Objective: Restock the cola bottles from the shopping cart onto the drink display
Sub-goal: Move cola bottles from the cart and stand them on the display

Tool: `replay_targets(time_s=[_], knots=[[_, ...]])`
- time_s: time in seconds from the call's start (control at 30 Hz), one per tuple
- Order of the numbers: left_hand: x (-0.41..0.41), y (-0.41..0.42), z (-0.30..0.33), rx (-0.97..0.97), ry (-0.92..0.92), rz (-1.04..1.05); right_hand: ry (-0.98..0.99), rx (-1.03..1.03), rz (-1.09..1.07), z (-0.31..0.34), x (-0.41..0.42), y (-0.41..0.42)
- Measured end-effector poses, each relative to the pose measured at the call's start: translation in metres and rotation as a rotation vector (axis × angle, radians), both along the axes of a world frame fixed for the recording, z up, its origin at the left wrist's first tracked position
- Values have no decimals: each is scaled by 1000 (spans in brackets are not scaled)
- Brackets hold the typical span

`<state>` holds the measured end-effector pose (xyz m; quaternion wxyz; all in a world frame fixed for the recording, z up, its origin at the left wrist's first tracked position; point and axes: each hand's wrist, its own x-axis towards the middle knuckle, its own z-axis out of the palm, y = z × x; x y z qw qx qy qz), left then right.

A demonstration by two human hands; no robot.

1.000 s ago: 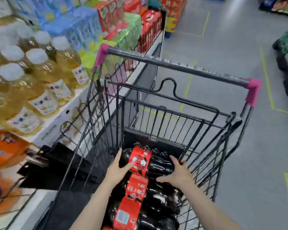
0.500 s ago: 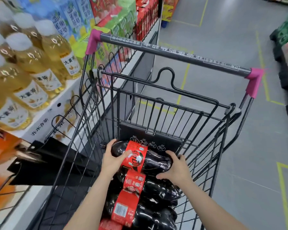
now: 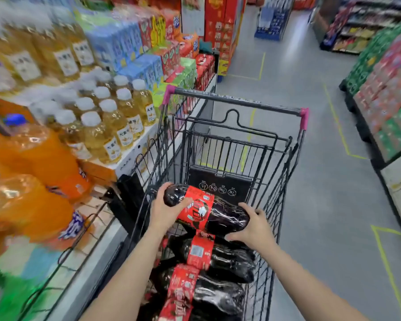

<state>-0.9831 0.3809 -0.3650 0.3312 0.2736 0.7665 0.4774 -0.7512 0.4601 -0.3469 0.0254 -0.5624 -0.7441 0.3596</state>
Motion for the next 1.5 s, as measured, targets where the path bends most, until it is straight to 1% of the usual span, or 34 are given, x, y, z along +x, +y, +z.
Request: replay_targets(time_s=[0.1,0.27,0.33,0.47,0.6,0.8,0.87,0.97,1.03,1.17,1.3,1.4,1.5], knots=[[7,-33,22,46,24,-10,47,49,-14,20,12,-39],[23,-92,53,40,33,8,72,72,-14,49,23,-92],[29,-117,54,53,33,39,50,77,0,55,31,-113],[52,-171,64,92,43,61,71,104,21,60,48,-159],[76,-227,71,135,105,74,92,133,50,63,69,-209],[120,-331,91,212,130,139,133,167,124,79,105,-291],[130,-364,103,248,172,129,151,165,146,86,114,-318],[139,-413,115,245,228,144,163,170,193,95,121,-354],[141,-444,122,241,259,179,176,171,219,100,120,-379],[137,-503,133,192,253,229,243,183,258,103,113,-430],[124,-568,146,216,264,270,288,167,277,102,94,-488],[113,-621,158,253,284,304,301,202,297,103,72,-536],[88,-675,160,266,297,348,330,202,302,104,48,-589]])
